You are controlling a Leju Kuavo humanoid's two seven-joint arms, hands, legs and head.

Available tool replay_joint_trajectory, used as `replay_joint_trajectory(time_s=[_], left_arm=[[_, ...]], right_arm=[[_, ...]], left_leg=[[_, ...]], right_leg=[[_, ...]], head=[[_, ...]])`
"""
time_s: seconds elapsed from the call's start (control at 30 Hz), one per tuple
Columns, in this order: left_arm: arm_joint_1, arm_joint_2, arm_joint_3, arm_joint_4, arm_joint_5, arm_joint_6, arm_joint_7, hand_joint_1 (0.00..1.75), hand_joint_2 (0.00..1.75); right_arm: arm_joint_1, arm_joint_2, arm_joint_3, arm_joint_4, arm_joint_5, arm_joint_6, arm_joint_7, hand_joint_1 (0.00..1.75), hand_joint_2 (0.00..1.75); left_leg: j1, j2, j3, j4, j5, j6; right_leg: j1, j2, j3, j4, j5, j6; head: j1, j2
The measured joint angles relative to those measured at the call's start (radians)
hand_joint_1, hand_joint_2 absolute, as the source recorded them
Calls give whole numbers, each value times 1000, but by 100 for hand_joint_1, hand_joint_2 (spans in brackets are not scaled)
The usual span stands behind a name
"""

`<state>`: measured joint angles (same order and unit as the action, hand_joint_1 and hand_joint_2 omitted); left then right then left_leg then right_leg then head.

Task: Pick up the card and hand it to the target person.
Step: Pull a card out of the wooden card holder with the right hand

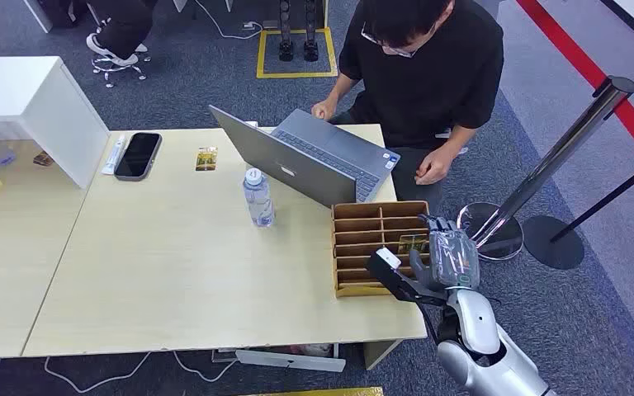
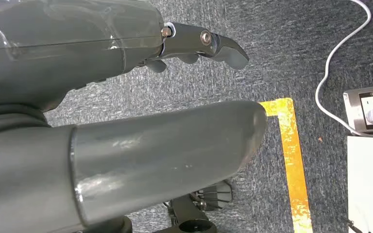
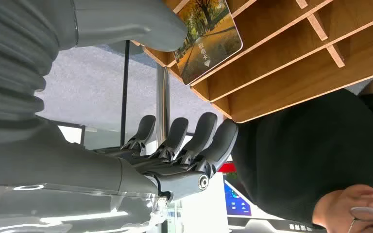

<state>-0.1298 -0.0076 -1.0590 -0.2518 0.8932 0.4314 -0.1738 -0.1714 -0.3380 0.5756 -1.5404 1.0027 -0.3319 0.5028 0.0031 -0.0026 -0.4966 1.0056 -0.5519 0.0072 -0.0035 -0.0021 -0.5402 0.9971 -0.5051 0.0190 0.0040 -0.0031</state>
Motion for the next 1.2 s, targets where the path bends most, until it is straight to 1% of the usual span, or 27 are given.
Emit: replay_joint_trajectory(time_s=[0.67,0.73,0.83,0.9,1.2], left_arm=[[-10,-1,-21,0,-9,-3,6,0,0],[-10,-1,-21,0,-11,-4,6,0,0],[-10,-1,-22,0,-12,-5,6,0,0],[-10,-1,-22,0,-12,-5,6,0,0],[-10,0,-22,0,-12,-5,6,0,0]], right_arm=[[-27,1,41,26,9,46,-3,73,175],[-28,1,44,31,9,47,-3,78,175],[-29,1,50,38,9,52,-3,99,175],[-29,1,52,43,9,54,-2,109,175],[-32,-9,53,46,7,55,19,111,175]], left_leg=[[0,0,0,0,0,0],[0,0,0,0,0,0],[0,0,0,0,0,0],[0,0,0,0,0,0],[0,0,0,0,0,0]], right_leg=[[0,0,0,0,0,0],[0,0,0,0,0,0],[0,0,0,0,0,0],[0,0,0,0,0,0],[0,0,0,0,0,0]], head=[[0,0],[0,0],[0,0],[0,0],[0,0]])
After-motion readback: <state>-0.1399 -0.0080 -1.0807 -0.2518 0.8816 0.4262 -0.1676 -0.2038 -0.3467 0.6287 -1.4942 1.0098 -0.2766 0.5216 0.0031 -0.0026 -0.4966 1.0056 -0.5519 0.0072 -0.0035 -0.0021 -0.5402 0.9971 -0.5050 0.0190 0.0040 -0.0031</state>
